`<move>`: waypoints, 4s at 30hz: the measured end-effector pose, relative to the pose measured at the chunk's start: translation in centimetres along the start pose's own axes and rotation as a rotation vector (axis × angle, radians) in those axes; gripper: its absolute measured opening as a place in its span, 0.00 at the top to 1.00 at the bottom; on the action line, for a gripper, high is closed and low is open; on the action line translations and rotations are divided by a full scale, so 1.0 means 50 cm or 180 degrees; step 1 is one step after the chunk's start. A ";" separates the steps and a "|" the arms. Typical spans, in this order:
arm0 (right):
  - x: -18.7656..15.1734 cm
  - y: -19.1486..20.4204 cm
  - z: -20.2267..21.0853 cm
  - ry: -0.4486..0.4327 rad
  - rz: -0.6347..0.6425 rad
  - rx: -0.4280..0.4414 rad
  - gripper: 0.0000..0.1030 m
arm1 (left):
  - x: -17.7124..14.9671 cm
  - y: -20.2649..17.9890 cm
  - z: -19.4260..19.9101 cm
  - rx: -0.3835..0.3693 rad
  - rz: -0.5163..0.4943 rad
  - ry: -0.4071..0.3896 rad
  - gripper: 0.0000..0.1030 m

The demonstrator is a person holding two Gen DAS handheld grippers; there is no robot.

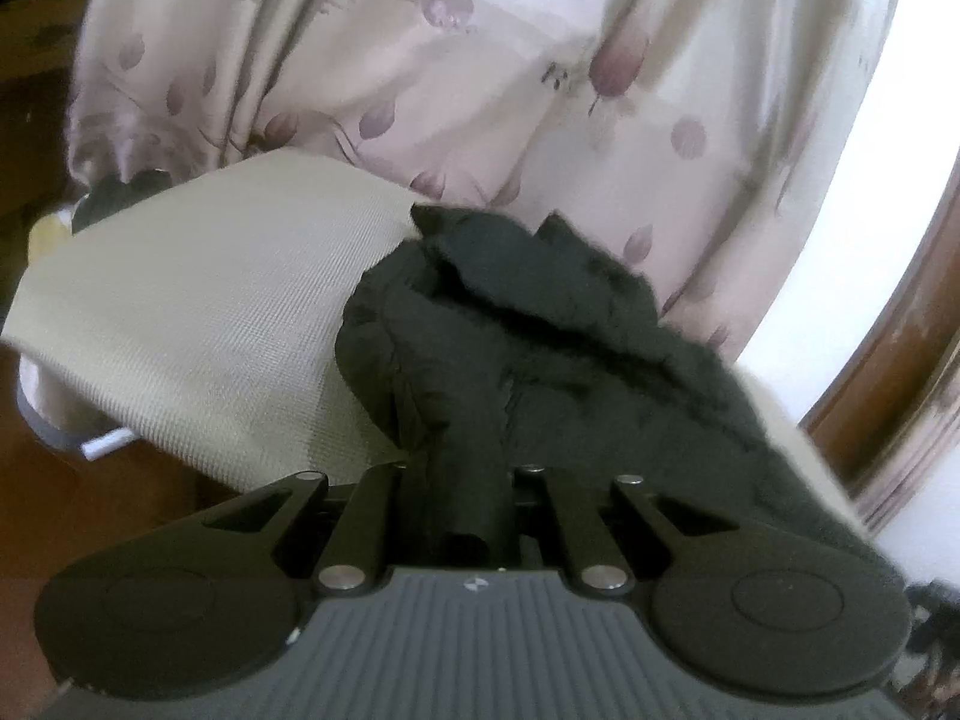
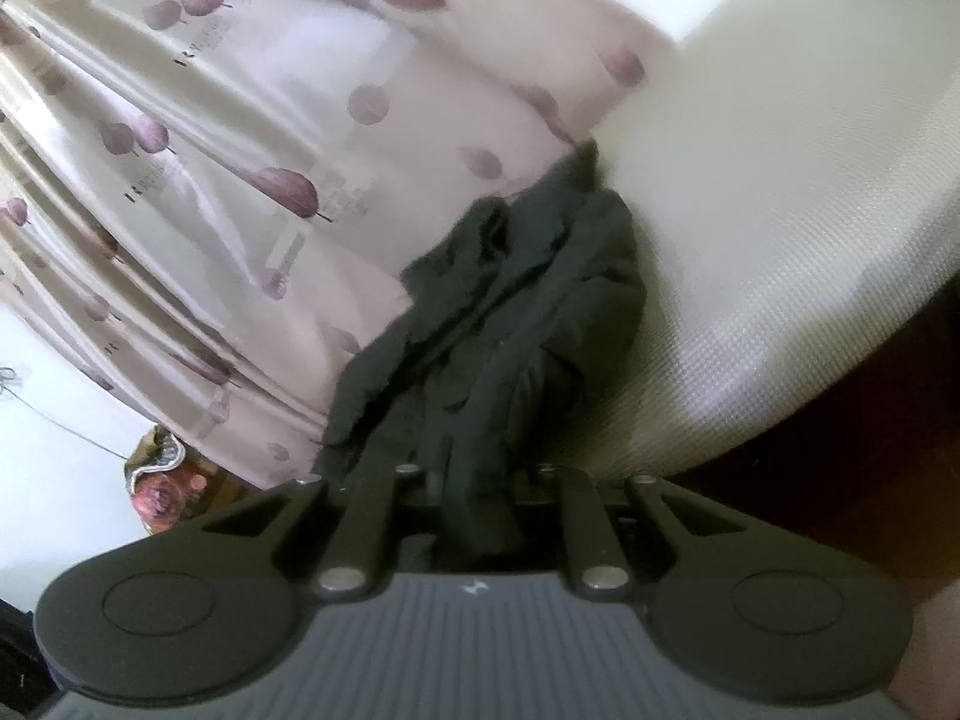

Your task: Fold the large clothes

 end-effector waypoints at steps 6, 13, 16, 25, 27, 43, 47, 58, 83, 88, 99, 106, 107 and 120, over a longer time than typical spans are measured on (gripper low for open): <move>0.006 0.026 0.039 -0.0148 -0.0131 0.0266 0.87 | 0.015 -0.015 0.042 -0.0098 0.0176 -0.0185 0.90; 0.057 0.067 0.045 -0.0272 -0.0105 0.0459 0.87 | 0.075 -0.059 0.063 -0.0180 0.0156 -0.0369 0.90; 0.094 0.077 0.040 -0.0323 -0.0116 0.0542 0.87 | 0.116 -0.075 0.064 -0.0244 0.0200 -0.0464 0.90; 0.255 0.094 -0.012 -0.0415 -0.0055 0.0504 0.86 | 0.257 -0.099 0.015 -0.0291 0.0399 -0.0667 0.89; 0.296 0.094 -0.034 -0.0411 -0.0029 0.0448 0.86 | 0.289 -0.110 -0.007 -0.0189 0.0325 -0.0716 0.89; 0.482 0.019 -0.274 -0.0248 -0.0124 -0.0031 0.86 | 0.450 -0.101 -0.246 0.0394 0.0239 -0.0585 0.81; 0.496 -0.018 -0.319 -0.0244 -0.0226 -0.0146 0.84 | 0.465 -0.091 -0.299 0.0504 0.0215 -0.0529 0.77; 0.507 -0.095 -0.421 -0.0247 -0.0483 -0.0307 0.79 | 0.470 -0.073 -0.370 0.0467 0.0218 -0.0536 0.41; 0.479 0.089 -0.504 0.0005 0.1355 -0.1278 0.59 | 0.426 -0.220 -0.447 0.0404 -0.0765 -0.0109 0.72; 0.487 0.067 -0.563 0.0228 0.1619 -0.1702 0.59 | 0.443 -0.198 -0.524 0.0789 -0.0855 0.0029 0.72; 0.471 -0.023 -0.623 0.0582 0.1469 -0.2010 0.62 | 0.441 -0.089 -0.615 0.1094 -0.0460 0.0288 0.79; 0.460 -0.040 -0.633 0.0559 0.1464 -0.2088 0.62 | 0.434 -0.052 -0.637 0.1054 -0.0269 0.0326 0.79; 0.461 -0.039 -0.635 0.0544 0.1461 -0.2086 0.62 | 0.434 -0.052 -0.639 0.1054 -0.0279 0.0317 0.79; 0.456 -0.048 -0.643 0.0427 0.1515 -0.2131 0.62 | 0.419 -0.032 -0.650 0.0819 -0.0099 0.0233 0.79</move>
Point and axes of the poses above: each gripper's, at about its wrist camera, not at the fingertips, and z roughly against the way its jaws point, y to its left, x to its top, the point moved 7 cm from there along -z, roughly the way its jaws point, and after that the axes turned 12 degrees about y, right-handed, at the moved point
